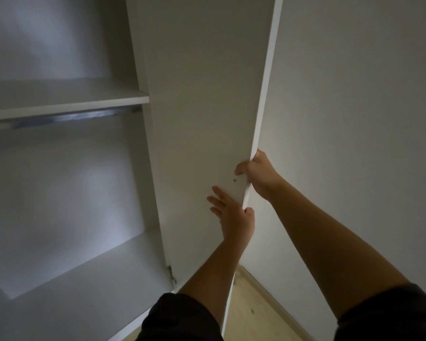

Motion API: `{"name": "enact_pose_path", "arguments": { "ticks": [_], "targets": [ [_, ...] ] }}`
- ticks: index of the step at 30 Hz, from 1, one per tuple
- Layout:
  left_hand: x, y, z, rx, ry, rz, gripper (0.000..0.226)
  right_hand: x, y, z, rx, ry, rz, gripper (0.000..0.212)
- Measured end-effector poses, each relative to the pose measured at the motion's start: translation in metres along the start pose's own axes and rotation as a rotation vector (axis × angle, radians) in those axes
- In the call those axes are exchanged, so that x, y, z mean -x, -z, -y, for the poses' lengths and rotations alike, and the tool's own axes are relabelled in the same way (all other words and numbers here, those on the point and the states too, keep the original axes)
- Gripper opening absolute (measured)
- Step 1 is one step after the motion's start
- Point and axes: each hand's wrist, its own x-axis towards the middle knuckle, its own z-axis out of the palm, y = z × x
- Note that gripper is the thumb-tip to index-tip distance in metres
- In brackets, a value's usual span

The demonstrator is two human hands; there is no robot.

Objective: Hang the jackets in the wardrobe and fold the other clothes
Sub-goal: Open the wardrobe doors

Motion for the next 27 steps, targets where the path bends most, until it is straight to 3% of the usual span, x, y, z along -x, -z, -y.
{"name": "enact_pose_path", "arguments": {
  "ticks": [9,17,23,27],
  "targets": [
    [-0.007,-0.017,-0.009,-0.033,0.029,-0.054,0.093,-0.013,0.017,-0.007,-0.012,-0.037,0.062,0.034],
    [-0.003,0.003,0.0,-0.081,-0.054,0.046,0.096,-0.004,0.011,-0.003,0.026,-0.037,0.041,0.034],
    [-0.01,0.042,0.035,0.043,-0.284,0.218,0.085,0.017,0.006,-0.021,0.049,0.04,-0.193,0.019],
    [-0.011,0.067,0.051,0.098,-0.342,0.298,0.069,0.044,0.002,-0.039,-0.021,0.074,-0.315,0.025]
  ]
}}
